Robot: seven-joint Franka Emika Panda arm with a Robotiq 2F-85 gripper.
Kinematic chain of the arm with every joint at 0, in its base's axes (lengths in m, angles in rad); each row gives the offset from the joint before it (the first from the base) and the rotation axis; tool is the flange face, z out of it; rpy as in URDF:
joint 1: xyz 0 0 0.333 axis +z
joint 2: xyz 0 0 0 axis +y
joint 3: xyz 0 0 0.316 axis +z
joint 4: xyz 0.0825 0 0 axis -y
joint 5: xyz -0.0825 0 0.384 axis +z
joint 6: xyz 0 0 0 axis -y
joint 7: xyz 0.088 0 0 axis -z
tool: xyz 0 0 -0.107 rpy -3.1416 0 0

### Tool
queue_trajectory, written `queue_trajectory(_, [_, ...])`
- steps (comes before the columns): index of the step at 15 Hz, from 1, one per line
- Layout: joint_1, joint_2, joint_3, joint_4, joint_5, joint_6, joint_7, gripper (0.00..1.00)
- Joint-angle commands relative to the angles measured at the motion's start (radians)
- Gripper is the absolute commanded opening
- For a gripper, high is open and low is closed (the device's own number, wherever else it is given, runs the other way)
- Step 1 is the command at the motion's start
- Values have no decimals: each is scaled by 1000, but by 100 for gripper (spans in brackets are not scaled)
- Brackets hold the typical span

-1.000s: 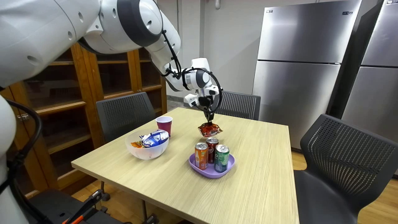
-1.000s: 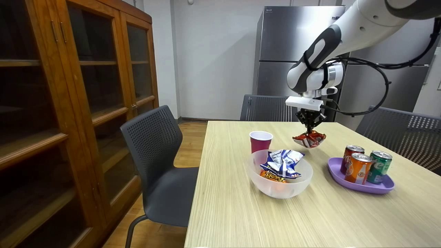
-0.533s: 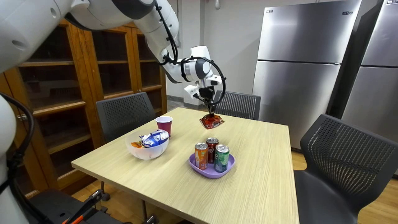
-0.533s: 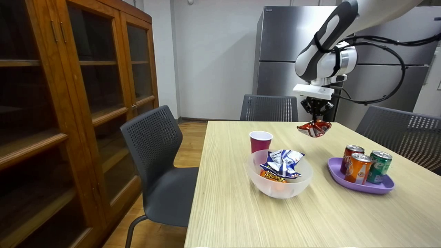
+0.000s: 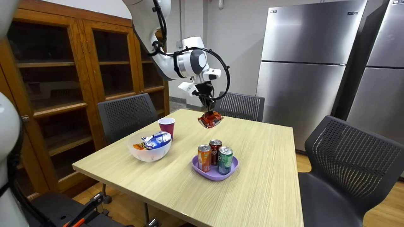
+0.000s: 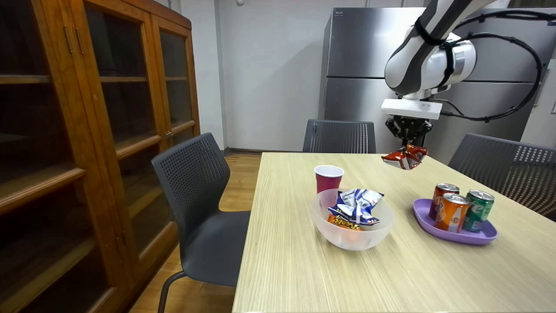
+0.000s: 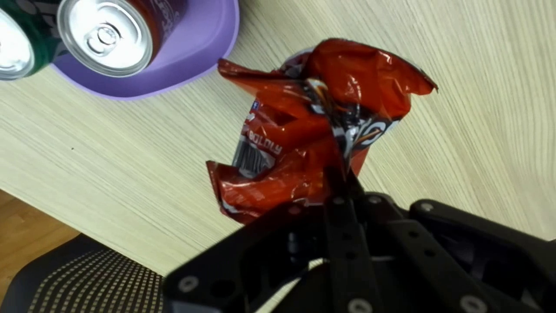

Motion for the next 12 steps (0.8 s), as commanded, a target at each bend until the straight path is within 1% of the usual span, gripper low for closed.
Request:
queue_trajectory(1, [52, -153, -23, -194, -86, 74, -25, 0])
queue_trajectory(4, [78, -230, -21, -289, -163, 107, -32, 0])
queue_trajectory(7, [107, -305, -11, -374, -270, 119, -34, 0])
queue_trajectory(12, [109, -396, 47, -474, -385, 131, -45, 0])
